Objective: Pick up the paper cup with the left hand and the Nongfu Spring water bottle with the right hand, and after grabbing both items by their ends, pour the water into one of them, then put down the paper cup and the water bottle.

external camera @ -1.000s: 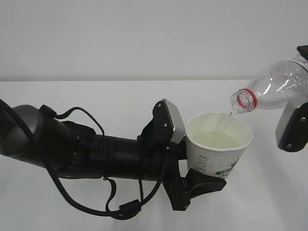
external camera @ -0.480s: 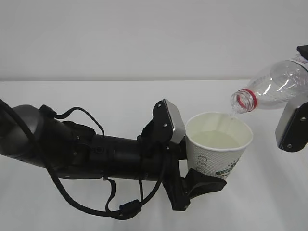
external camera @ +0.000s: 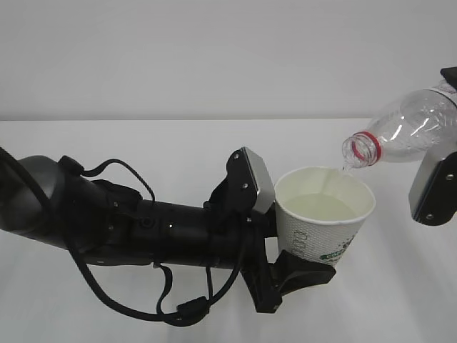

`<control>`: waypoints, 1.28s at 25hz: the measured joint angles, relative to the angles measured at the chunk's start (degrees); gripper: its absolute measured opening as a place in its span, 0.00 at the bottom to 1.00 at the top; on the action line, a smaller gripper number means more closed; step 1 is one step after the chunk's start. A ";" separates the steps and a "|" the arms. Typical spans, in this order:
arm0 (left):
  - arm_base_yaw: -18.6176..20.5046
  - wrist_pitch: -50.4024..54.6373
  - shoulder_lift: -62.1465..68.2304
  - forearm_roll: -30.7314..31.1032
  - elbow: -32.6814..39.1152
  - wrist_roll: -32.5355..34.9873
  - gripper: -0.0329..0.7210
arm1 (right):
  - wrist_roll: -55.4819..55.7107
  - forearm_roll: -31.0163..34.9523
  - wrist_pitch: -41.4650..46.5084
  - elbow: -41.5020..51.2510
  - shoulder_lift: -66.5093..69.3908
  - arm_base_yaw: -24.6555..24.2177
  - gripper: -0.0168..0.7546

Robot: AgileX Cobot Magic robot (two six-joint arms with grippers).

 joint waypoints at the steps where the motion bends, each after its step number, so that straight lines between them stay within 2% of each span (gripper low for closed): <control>1: 0.00 0.00 0.00 0.00 0.00 0.00 0.72 | 0.00 0.00 0.00 0.00 0.00 0.00 0.66; 17: 0.00 0.10 0.00 0.00 0.00 0.00 0.72 | 0.10 -0.10 -0.10 0.00 0.00 0.00 0.66; 32: 0.00 -0.46 0.00 0.00 0.00 0.00 0.72 | 7.46 -0.47 -0.10 0.00 0.00 0.00 0.66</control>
